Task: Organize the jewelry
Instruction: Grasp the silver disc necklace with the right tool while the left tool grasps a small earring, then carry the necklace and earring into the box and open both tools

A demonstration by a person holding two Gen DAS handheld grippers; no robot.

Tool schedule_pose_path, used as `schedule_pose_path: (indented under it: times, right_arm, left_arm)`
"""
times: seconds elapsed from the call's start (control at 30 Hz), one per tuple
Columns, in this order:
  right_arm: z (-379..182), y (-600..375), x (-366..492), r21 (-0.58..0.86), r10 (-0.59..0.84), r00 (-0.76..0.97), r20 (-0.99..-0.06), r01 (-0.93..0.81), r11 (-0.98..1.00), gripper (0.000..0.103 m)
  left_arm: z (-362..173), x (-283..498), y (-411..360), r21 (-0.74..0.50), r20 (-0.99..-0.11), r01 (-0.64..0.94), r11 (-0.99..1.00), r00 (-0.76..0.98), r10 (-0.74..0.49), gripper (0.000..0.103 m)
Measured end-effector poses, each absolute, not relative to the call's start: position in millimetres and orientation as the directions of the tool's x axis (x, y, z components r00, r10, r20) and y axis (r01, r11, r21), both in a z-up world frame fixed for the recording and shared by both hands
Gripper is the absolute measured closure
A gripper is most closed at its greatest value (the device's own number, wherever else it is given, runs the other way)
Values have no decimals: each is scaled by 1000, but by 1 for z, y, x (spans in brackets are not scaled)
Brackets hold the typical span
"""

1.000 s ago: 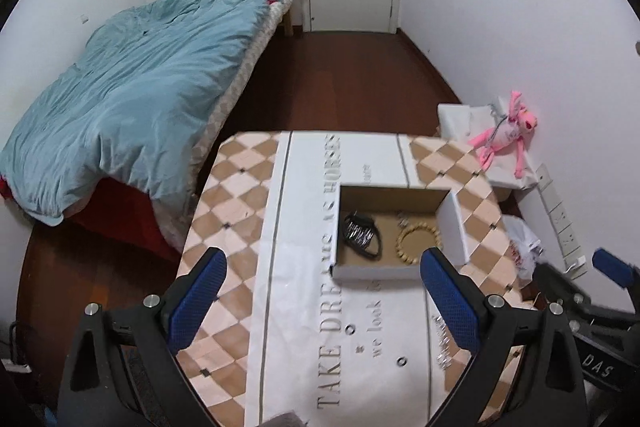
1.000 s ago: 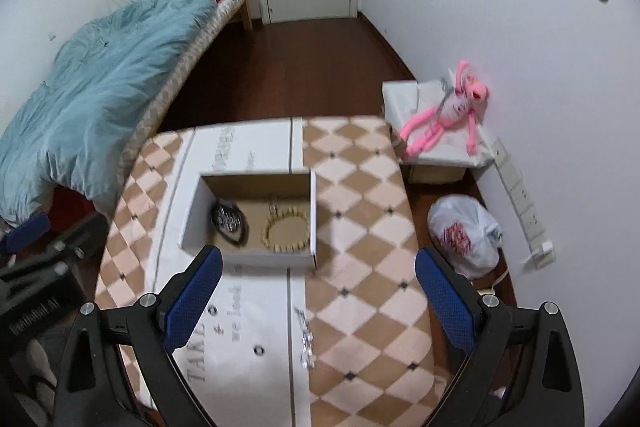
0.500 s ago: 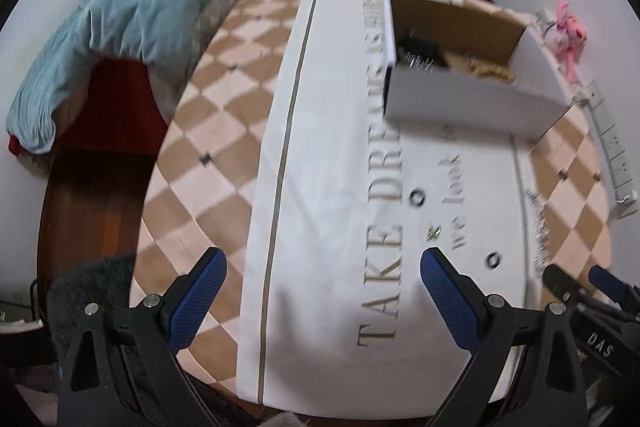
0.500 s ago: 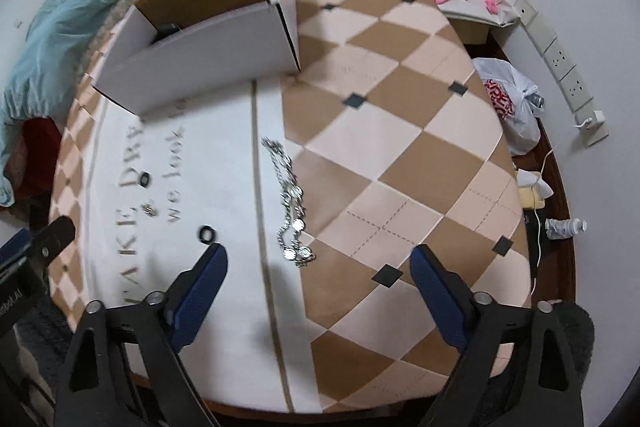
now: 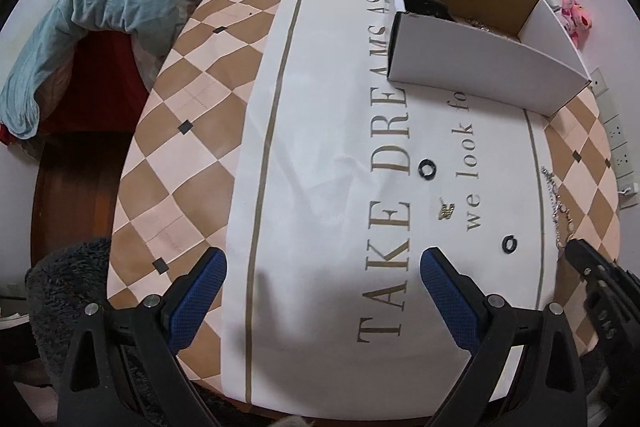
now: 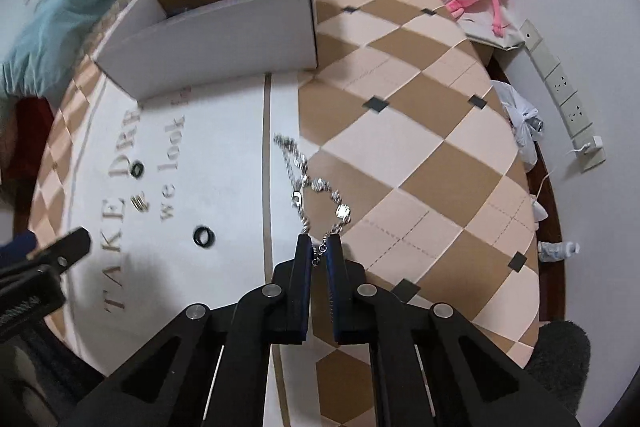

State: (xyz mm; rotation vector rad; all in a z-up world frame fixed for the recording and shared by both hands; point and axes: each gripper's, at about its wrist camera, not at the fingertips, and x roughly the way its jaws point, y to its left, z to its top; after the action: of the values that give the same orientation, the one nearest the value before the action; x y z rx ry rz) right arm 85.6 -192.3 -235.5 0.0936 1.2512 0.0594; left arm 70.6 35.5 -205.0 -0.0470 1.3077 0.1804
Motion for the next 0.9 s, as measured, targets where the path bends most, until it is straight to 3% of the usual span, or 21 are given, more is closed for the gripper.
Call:
schedule_pose_path:
  times: [0.23, 0.47, 0.53, 0.57, 0.63, 0.67, 0.8, 0.9]
  right_arm:
    - [-208, -206, 102, 133, 106, 354, -929, 53, 990, 96]
    - [-208, -220, 107, 131, 95, 342, -935, 83, 988, 95]
    - [-210, -223, 107, 130, 94, 339, -936, 87, 988, 95]
    - [-210, -224, 107, 129, 92, 339, -936, 88, 988, 95]
    - [-209, -226, 108, 129, 90, 340, -936, 92, 987, 95]
    - [-209, -227, 108, 128, 89, 342, -936, 94, 987, 95]
    - [-203, -228, 108, 134, 93, 353, -931, 94, 987, 95]
    - [-192, -226, 109, 155, 115, 364, -924, 83, 984, 96]
  left_arm:
    - [-212, 85, 17, -11, -967, -119, 993, 255, 20, 6]
    - [-222, 94, -6, -26, -967, -56, 998, 256, -10, 43]
    - [-224, 95, -11, -27, -967, -38, 999, 254, -17, 58]
    - [-226, 96, -12, -33, -967, -30, 999, 253, -25, 70]
    - [-227, 99, -15, -27, -963, -13, 1000, 268, -23, 79]
    - [-228, 99, -17, -33, -962, 4, 999, 272, -33, 89]
    - [-225, 96, -22, -49, -958, 20, 999, 282, -53, 97]
    - [-215, 92, -21, -61, -951, 29, 998, 301, -66, 97]
